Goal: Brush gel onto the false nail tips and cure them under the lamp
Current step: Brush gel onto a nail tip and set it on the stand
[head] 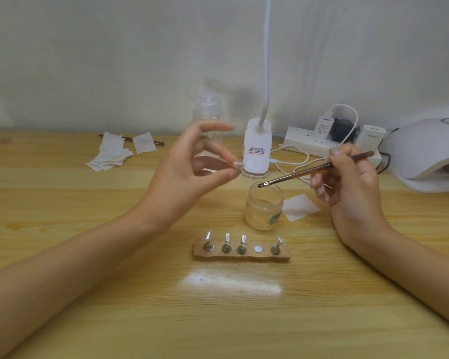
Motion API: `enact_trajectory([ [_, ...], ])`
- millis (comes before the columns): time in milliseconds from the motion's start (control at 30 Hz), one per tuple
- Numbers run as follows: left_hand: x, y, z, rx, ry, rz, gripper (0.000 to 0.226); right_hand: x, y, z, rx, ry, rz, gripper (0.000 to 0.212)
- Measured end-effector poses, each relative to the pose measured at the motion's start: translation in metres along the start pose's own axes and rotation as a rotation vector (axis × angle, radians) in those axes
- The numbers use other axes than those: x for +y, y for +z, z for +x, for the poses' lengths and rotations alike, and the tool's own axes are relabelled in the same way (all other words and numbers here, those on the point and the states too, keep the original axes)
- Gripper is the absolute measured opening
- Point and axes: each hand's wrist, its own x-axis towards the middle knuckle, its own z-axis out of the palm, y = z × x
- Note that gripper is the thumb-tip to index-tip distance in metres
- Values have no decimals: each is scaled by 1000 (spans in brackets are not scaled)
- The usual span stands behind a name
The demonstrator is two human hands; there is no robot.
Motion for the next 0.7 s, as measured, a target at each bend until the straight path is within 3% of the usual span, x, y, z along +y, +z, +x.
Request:
enact_trajectory([
  [367,24,9,-16,-124,-1,-108,71,-1,3,-1,-10,18,-4,43],
  [600,31,22,-30,-284,194,305,72,-1,4,-1,2,32,10,44],
  [700,28,26,-35,-302,193,447,70,-1,3,-1,3,37,21,42],
])
